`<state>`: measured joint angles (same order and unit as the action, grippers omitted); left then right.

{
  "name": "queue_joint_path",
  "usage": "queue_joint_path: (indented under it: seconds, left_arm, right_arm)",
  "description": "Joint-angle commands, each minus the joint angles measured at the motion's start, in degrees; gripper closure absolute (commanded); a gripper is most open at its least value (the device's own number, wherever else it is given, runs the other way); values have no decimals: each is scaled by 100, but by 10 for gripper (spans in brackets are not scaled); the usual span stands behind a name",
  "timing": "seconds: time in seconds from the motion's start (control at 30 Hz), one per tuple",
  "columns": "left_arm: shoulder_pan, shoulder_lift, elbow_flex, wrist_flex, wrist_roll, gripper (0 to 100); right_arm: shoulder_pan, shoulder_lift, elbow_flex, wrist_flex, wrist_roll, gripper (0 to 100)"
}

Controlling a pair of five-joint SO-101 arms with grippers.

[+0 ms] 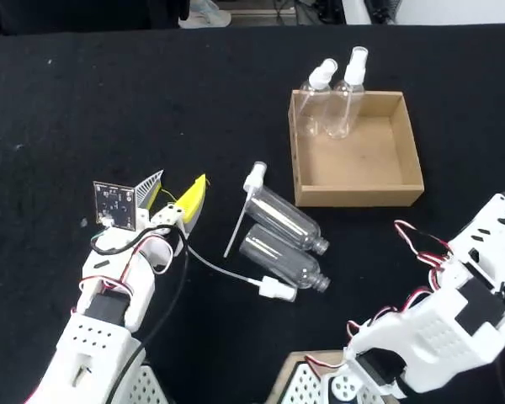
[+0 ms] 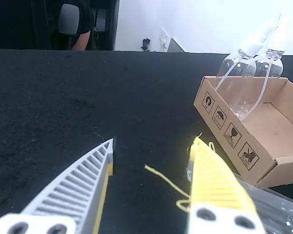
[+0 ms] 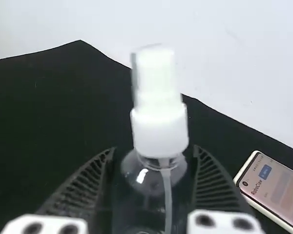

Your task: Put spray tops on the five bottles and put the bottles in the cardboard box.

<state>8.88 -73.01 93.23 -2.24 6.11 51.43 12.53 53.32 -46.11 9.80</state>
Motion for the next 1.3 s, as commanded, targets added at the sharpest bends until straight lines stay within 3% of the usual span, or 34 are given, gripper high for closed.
queue_joint_path:
  seconds: [0.0,0.13,0.3,0.57,0.97,1.17,1.27]
  left_arm:
    - [66,-97,-40,-141,-35,755]
    - [66,-97,-40,-141,-35,755]
    - [48,-97,-48,-141,-35,755]
    - [48,-97,-48,-141,-35,755]
    - [40,-97,-48,-141,-35,755]
    - [40,-97,-48,-141,-35,755]
    - [40,-97,-48,-141,-35,755]
  right_arm:
    - [-9,22,-119,-167,18,890]
    - [9,207,-251,-167,18,894]
    - [26,286,-251,-167,18,980]
    - [44,251,-57,-167,18,791]
    - [-9,251,110,-158,18,783]
    - [0,286,92,-158,18,791]
    - [35,251,84,-167,18,893]
